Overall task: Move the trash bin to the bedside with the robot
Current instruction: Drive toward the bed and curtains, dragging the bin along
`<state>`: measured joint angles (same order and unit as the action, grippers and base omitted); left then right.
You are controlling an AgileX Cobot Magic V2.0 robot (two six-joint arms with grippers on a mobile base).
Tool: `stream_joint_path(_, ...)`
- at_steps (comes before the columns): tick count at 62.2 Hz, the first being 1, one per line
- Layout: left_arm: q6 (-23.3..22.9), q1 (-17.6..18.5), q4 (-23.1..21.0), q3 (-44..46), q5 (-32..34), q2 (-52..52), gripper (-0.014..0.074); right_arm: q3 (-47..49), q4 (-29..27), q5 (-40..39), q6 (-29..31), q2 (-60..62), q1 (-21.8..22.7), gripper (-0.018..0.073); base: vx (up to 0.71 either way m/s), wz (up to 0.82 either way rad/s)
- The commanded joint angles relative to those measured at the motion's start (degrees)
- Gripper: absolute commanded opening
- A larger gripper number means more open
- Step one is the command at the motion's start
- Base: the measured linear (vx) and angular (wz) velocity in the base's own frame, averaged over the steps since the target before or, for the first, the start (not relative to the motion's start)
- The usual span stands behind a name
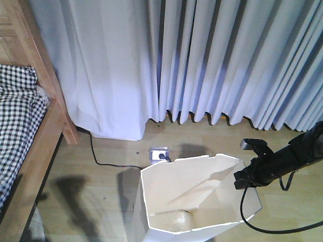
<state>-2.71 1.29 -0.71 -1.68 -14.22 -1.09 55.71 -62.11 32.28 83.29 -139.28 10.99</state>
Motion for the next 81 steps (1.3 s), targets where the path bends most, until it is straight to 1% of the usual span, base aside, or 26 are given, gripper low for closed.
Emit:
stream_joint_path(1,-0.5,0.3,-0.2,-1.7,4.2,-0.6,-0.0006,0.2,-2.3,12.3,-0.2,4.3,0.2,-0.0006,0.23,0.04)
stream_joint_path(33,-0.5,0.3,-0.2,-1.7,4.2,-0.6,-0.0006,0.2,-2.3,12.3,-0.2,4.3,0.2,-0.0006,0.15,0.04)
stream_joint_path(81,-0.5,0.3,-0.2,-1.7,4.2,-0.6,-0.0006,0.2,-2.3,12.3,-0.2,4.3,0.2,-0.0006,0.01,0.00)
